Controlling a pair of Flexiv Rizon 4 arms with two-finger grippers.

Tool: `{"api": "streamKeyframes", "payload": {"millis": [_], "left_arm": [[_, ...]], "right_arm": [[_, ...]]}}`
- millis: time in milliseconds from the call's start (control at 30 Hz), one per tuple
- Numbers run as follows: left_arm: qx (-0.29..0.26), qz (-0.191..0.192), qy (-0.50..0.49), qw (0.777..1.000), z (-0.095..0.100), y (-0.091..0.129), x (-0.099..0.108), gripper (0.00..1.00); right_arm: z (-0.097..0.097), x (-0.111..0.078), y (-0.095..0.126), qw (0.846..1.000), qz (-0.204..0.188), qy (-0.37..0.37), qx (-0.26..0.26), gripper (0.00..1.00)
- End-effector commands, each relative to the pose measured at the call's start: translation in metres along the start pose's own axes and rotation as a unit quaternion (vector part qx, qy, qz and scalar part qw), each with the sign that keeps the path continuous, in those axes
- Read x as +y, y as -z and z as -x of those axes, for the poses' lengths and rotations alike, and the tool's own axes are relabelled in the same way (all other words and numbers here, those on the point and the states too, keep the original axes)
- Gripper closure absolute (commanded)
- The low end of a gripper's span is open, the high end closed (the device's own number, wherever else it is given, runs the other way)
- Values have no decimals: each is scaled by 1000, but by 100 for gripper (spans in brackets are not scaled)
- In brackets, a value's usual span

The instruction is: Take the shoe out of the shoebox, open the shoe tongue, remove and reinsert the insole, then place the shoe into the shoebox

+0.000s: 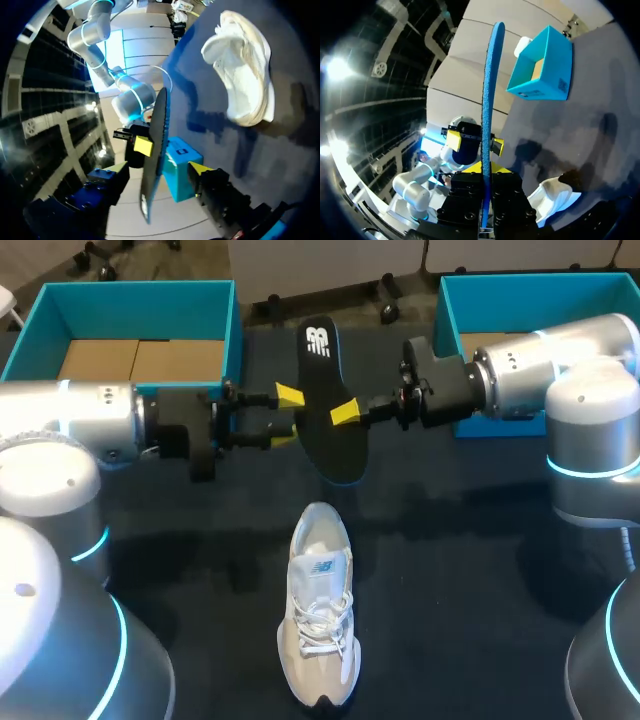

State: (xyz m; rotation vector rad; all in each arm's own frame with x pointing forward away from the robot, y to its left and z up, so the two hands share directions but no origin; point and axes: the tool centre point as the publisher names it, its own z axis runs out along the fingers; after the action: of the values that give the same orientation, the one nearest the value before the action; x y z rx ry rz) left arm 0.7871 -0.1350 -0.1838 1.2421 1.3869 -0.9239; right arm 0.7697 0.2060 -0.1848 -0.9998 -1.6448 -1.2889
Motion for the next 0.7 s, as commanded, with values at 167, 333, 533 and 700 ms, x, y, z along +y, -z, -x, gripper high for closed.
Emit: {"api": "streamKeyframes", "payload": {"millis": [167, 333, 533, 700], "left_arm": [[300, 119, 35, 946, -19, 53, 3, 0], [300, 119, 35, 946, -19, 53, 3, 0], [300, 119, 35, 946, -19, 53, 3, 0], [325, 127, 74, 934, -21, 49, 0, 0]], "right_arm": [[-2, -6, 7, 999, 8, 48, 12, 100], [-2, -6, 7, 999, 8, 48, 12, 100], [-2, -6, 7, 999, 8, 48, 12, 100], [2, -4, 9, 999, 12, 44, -1, 100]]}}
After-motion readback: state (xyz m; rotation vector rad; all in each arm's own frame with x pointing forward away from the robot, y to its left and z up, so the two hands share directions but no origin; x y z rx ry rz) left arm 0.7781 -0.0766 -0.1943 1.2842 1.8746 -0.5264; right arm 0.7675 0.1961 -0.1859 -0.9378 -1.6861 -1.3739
